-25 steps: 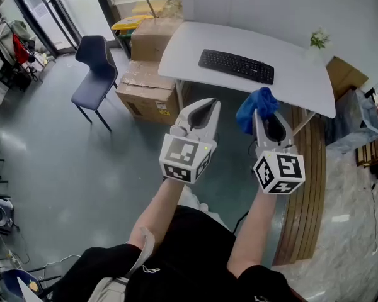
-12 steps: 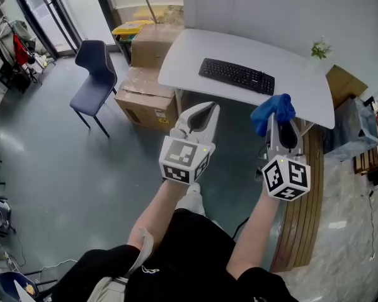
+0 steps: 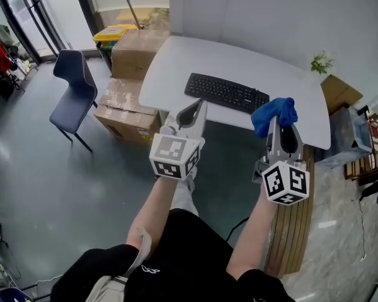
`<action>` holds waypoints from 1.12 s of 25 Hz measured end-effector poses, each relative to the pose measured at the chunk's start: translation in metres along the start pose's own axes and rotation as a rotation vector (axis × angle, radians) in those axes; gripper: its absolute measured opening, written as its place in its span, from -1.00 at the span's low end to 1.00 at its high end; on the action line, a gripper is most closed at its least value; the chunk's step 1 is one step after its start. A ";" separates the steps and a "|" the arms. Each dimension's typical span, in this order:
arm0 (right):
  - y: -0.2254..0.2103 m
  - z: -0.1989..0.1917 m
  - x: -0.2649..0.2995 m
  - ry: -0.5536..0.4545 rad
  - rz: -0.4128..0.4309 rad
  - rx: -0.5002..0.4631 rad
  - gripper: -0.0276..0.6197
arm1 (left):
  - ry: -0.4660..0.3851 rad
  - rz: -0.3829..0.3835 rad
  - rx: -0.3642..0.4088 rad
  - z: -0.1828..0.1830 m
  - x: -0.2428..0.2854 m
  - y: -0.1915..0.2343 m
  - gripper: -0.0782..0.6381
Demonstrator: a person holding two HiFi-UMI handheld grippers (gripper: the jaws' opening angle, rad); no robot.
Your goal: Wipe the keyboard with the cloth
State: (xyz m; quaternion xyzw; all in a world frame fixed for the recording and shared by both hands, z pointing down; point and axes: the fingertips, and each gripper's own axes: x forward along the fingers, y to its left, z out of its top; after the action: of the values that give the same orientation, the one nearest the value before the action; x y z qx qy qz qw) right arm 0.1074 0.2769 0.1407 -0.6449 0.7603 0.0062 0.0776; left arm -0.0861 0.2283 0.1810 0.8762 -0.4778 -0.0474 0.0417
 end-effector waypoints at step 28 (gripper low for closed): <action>0.054 -0.225 0.428 0.560 0.347 0.043 -0.61 | 0.328 0.061 -0.097 -0.122 0.312 0.296 -0.79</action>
State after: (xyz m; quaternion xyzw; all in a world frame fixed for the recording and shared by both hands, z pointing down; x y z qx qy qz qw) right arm -0.0373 -0.1576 0.3041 -0.4806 0.8507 -0.1740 -0.1230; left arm -0.1493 -0.1903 0.3238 0.8542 -0.4882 0.0746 0.1625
